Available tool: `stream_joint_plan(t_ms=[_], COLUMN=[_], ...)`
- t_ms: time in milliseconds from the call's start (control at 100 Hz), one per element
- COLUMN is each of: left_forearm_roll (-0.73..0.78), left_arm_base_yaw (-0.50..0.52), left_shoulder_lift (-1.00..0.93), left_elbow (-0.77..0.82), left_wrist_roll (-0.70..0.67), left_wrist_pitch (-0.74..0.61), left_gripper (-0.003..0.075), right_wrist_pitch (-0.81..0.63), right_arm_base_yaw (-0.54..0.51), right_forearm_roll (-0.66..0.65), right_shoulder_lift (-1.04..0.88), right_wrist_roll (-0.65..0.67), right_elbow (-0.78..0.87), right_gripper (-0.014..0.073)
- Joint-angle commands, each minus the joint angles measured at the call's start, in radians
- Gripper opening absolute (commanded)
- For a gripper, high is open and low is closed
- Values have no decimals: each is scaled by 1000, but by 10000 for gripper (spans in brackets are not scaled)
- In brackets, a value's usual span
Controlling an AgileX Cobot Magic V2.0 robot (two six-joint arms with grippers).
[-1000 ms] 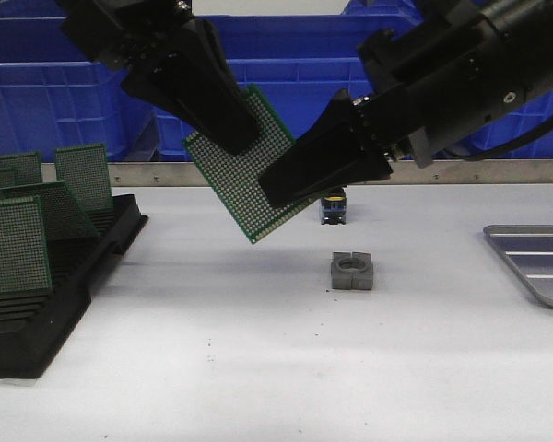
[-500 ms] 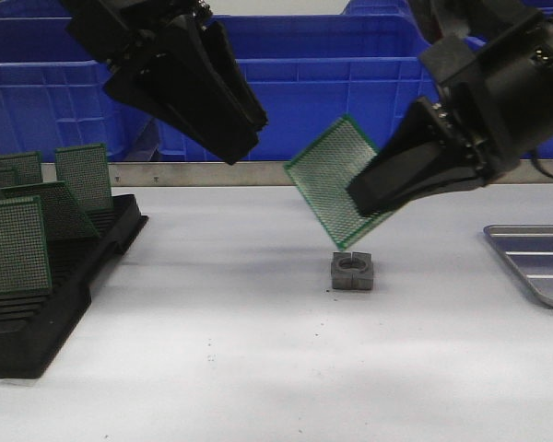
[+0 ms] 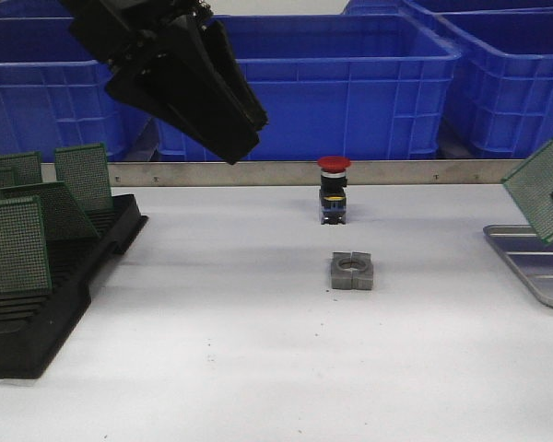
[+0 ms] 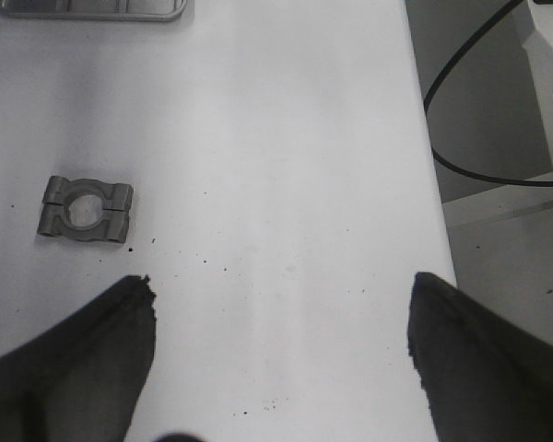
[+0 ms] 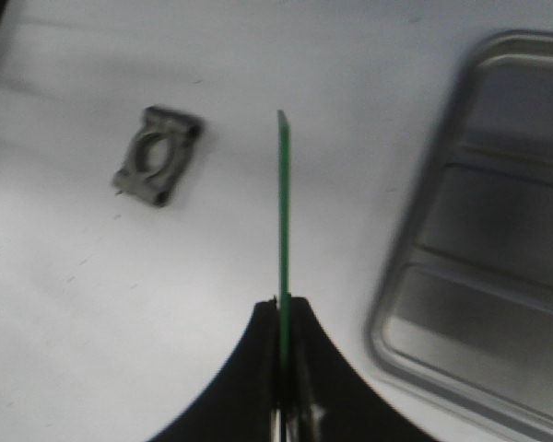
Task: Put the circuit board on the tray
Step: 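Release the left gripper and carry the board with the right gripper onto the tray, then lower the left gripper into the rack and grasp another green board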
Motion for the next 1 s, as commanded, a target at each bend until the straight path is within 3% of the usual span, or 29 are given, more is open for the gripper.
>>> stream_joint_plan(t_ms=[0, 90, 160, 260, 360, 430, 760, 990], left_forearm_roll=[-63, -63, -63, -63, -63, -63, 157, 422], left_arm_base_yaw=[-7, -7, -7, -7, -5, -5, 76, 163], left_shoulder_lift=[-45, -45, -45, -45, -45, -45, -54, -54], left_elbow=[-28, -28, -28, -28, -28, -28, -90, -95], left_wrist_roll=[-9, -9, -9, -9, -9, -9, -36, -36], left_wrist_pitch=[1, 1, 1, 1, 1, 1, 15, 77], left_gripper=[527, 527, 527, 527, 527, 527, 527, 527], right_wrist_pitch=[-61, -110, -115, -126, -180, -214, -216, -216], right_arm_base_yaw=[-39, -57, -59, -59, -59, -59, -59, -59], right_forearm_roll=[31, 32, 32, 32, 32, 32, 32, 32], right_shoulder_lift=[-34, -34, -34, -34, -34, -34, -35, -35], right_wrist_roll=[0, 0, 0, 0, 0, 0, 0, 0], right_elbow=[-26, -26, -26, -26, -26, -26, -26, -26], right_gripper=[-67, -55, 13, 225, 505, 607, 610, 610])
